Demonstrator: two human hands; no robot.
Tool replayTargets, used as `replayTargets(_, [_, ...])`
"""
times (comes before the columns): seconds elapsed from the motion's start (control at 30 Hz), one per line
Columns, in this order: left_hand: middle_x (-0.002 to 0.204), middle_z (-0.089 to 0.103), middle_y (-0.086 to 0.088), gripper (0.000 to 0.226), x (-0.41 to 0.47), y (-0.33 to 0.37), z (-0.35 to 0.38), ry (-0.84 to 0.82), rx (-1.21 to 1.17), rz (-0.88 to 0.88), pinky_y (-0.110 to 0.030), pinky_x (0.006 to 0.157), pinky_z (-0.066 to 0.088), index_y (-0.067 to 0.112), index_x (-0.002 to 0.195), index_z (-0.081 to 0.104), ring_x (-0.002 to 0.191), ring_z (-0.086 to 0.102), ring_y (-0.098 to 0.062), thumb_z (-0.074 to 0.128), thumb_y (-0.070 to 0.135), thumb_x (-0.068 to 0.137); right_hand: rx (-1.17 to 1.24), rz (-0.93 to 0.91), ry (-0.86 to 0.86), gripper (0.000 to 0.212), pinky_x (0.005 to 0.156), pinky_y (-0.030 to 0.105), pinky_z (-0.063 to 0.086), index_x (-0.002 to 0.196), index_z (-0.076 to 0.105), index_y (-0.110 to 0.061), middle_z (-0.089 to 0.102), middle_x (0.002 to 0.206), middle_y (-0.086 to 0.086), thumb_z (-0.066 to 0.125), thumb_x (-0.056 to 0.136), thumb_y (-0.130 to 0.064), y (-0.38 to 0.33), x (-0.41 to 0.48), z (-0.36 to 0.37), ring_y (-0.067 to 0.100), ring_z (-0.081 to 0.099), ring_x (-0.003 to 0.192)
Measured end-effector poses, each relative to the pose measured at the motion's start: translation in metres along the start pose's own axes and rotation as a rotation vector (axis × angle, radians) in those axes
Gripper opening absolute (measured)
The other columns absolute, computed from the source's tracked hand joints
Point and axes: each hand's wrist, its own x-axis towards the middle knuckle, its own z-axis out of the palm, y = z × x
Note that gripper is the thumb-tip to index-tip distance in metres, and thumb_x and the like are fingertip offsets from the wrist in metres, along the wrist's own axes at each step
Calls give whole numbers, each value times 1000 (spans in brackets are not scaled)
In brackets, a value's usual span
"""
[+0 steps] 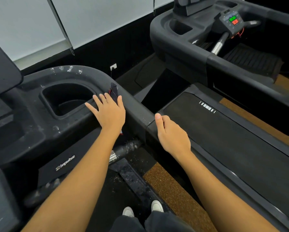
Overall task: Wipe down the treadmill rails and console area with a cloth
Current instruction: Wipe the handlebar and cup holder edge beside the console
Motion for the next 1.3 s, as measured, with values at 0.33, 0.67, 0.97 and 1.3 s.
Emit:
replayTargets(0.33, [153,20,-20,66,21,-11,-11,-55,50,13,-52,113,-6,-2,144,23,144,5,-33,15,46,99,-13,-10,12,55,57,27,40,103,53,-21,59,77,-6,14,95,-58,-1,0,1,10,56,67])
replayTargets(0.67, [150,28,-21,67,16,-19,-11,-35,134,111,-51,114,-4,-3,141,28,143,9,-34,14,46,99,-29,-22,17,57,62,32,47,107,54,-19,60,79,-5,14,94,-58,-3,-1,2,11,58,69])
replayTargets(0.97, [153,21,-18,64,-16,-9,-4,-12,-40,130,-51,114,2,0,145,20,143,8,-34,19,45,99,-45,-32,20,55,58,28,41,102,54,-19,59,78,-6,14,95,-57,-3,-2,1,10,57,68])
replayTargets(1.3, [155,20,-7,58,15,-15,-13,-75,-110,336,-50,115,0,15,145,27,144,6,-32,24,49,98,-72,-15,17,52,53,26,34,95,51,-20,53,72,-7,13,95,-57,-1,-1,3,8,53,65])
